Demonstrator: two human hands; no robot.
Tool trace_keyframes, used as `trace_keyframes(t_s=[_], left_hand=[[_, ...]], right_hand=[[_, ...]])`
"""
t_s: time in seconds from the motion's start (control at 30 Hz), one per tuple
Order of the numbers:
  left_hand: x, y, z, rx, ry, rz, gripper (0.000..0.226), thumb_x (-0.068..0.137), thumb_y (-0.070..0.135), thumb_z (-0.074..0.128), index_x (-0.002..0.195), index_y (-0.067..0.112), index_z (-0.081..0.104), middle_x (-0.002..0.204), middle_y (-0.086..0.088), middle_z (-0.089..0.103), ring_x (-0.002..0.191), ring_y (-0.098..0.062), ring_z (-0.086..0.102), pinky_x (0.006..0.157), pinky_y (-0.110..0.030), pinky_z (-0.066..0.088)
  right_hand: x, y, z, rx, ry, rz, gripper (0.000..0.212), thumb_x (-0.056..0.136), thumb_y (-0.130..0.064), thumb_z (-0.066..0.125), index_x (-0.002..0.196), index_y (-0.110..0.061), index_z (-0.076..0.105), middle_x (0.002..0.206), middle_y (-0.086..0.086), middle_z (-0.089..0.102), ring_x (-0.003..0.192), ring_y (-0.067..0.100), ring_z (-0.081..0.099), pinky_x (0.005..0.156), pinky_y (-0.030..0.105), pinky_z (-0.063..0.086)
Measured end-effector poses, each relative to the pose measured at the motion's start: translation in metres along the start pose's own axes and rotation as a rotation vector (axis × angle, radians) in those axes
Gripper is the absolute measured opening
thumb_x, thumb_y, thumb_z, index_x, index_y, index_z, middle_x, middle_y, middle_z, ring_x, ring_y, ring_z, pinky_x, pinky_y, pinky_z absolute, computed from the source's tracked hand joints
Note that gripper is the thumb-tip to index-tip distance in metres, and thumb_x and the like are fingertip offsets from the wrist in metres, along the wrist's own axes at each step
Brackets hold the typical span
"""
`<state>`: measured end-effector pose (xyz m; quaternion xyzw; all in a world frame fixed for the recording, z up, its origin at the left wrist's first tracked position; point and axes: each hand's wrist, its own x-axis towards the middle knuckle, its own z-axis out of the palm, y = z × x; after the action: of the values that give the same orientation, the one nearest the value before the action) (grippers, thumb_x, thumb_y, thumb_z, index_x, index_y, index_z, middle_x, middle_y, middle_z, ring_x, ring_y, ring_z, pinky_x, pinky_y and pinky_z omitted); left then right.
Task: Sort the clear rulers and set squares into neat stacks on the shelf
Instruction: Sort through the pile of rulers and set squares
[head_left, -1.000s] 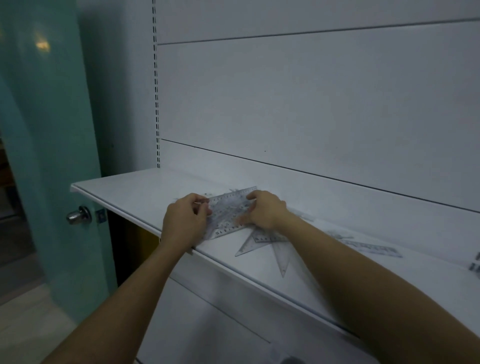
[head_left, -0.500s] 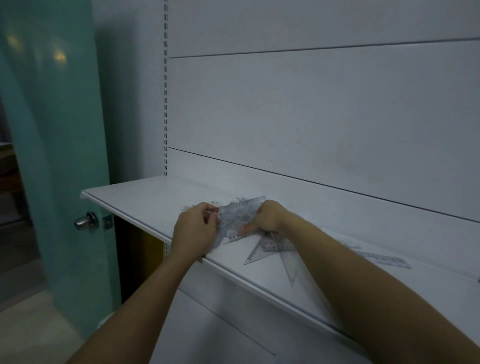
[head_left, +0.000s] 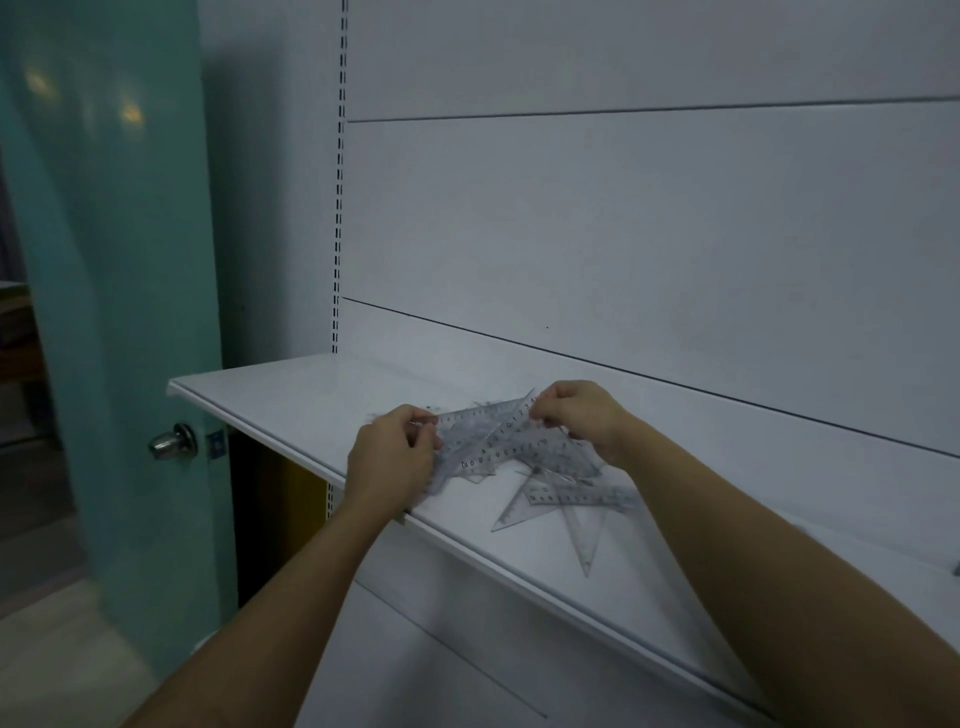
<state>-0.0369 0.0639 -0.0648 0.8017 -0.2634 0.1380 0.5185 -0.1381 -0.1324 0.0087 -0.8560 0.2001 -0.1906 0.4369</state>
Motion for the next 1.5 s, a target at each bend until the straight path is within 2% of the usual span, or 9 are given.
trace_keyframes(t_s=[0.2,0.3,0.5,0.67,0.8,0.97,1.17,1.4,1.5], left_hand=[[-0.001,0.001,-0.002,-0.032,-0.008,-0.004,0.011,0.093,0.023,0.054,0.097,0.025,0.065,0.076,0.017,0.070,0.069,-0.005,0.065,0.074,-0.036,0.058],[-0.002,0.000,-0.002,-0.046,-0.007,-0.004,0.012,0.093,0.023,0.054,0.098,0.024,0.066,0.078,0.014,0.071,0.071,-0.007,0.066,0.075,-0.036,0.058],[-0.002,0.001,-0.004,-0.096,-0.008,-0.038,0.014,0.094,0.024,0.055,0.100,0.022,0.067,0.079,0.013,0.071,0.068,-0.008,0.066,0.071,-0.039,0.059],[-0.001,0.001,-0.004,-0.136,0.005,-0.055,0.013,0.094,0.024,0.056,0.099,0.019,0.067,0.075,0.015,0.070,0.070,-0.007,0.067,0.072,-0.038,0.059],[0.000,0.003,-0.008,-0.209,0.038,-0.084,0.012,0.094,0.022,0.057,0.099,0.017,0.067,0.074,0.014,0.071,0.072,-0.007,0.067,0.072,-0.034,0.059],[-0.001,0.016,-0.014,-0.326,0.047,-0.095,0.011,0.095,0.023,0.057,0.099,0.019,0.066,0.075,0.009,0.071,0.072,0.000,0.065,0.057,-0.012,0.045],[0.001,0.044,-0.005,-0.473,-0.006,-0.059,0.011,0.094,0.023,0.059,0.097,0.017,0.067,0.076,0.004,0.073,0.064,0.002,0.066,0.053,-0.005,0.045],[-0.002,0.108,0.048,-0.670,-0.221,-0.014,0.008,0.090,0.020,0.063,0.090,0.017,0.070,0.071,0.000,0.074,0.069,-0.012,0.070,0.069,-0.024,0.052],[-0.015,0.149,0.079,-0.716,-0.316,0.027,0.009,0.091,0.019,0.061,0.092,0.016,0.070,0.072,0.002,0.074,0.066,-0.006,0.069,0.067,-0.019,0.048]], right_hand=[[0.000,-0.006,0.003,-0.138,0.038,-0.118,0.009,0.076,-0.007,0.070,0.077,-0.012,0.063,0.074,0.002,0.065,0.065,0.015,0.057,0.057,0.024,0.046],[0.005,-0.009,0.003,-0.133,0.029,-0.117,0.007,0.074,-0.007,0.068,0.073,-0.011,0.063,0.081,0.011,0.071,0.073,0.022,0.063,0.072,0.037,0.054],[0.004,-0.022,-0.005,-0.040,-0.066,-0.068,0.013,0.081,-0.010,0.068,0.072,-0.014,0.060,0.090,0.014,0.069,0.082,0.019,0.061,0.071,0.028,0.043],[0.009,-0.040,-0.010,0.132,-0.070,-0.064,0.005,0.084,-0.018,0.066,0.081,-0.017,0.062,0.101,0.008,0.073,0.100,0.019,0.068,0.086,0.039,0.045],[0.008,-0.049,-0.012,0.257,0.073,-0.152,0.004,0.093,-0.012,0.057,0.090,-0.011,0.055,0.092,0.016,0.071,0.078,0.026,0.072,0.076,0.046,0.057],[-0.001,-0.046,-0.019,0.138,0.263,-0.183,0.008,0.096,-0.014,0.052,0.100,-0.007,0.052,0.083,0.013,0.068,0.067,0.029,0.071,0.050,0.039,0.058],[-0.021,-0.028,-0.063,0.218,0.171,-0.038,0.015,0.080,0.012,0.063,0.084,-0.001,0.059,0.077,0.016,0.062,0.066,0.025,0.064,0.063,0.036,0.061],[-0.074,0.014,-0.163,0.154,0.305,0.115,0.017,0.075,-0.013,0.078,0.092,-0.010,0.076,0.083,0.004,0.072,0.072,0.016,0.068,0.072,0.032,0.056],[-0.110,0.040,-0.202,0.225,0.388,0.222,0.018,0.078,-0.015,0.076,0.094,-0.005,0.072,0.084,0.010,0.072,0.068,0.020,0.070,0.064,0.031,0.059]])
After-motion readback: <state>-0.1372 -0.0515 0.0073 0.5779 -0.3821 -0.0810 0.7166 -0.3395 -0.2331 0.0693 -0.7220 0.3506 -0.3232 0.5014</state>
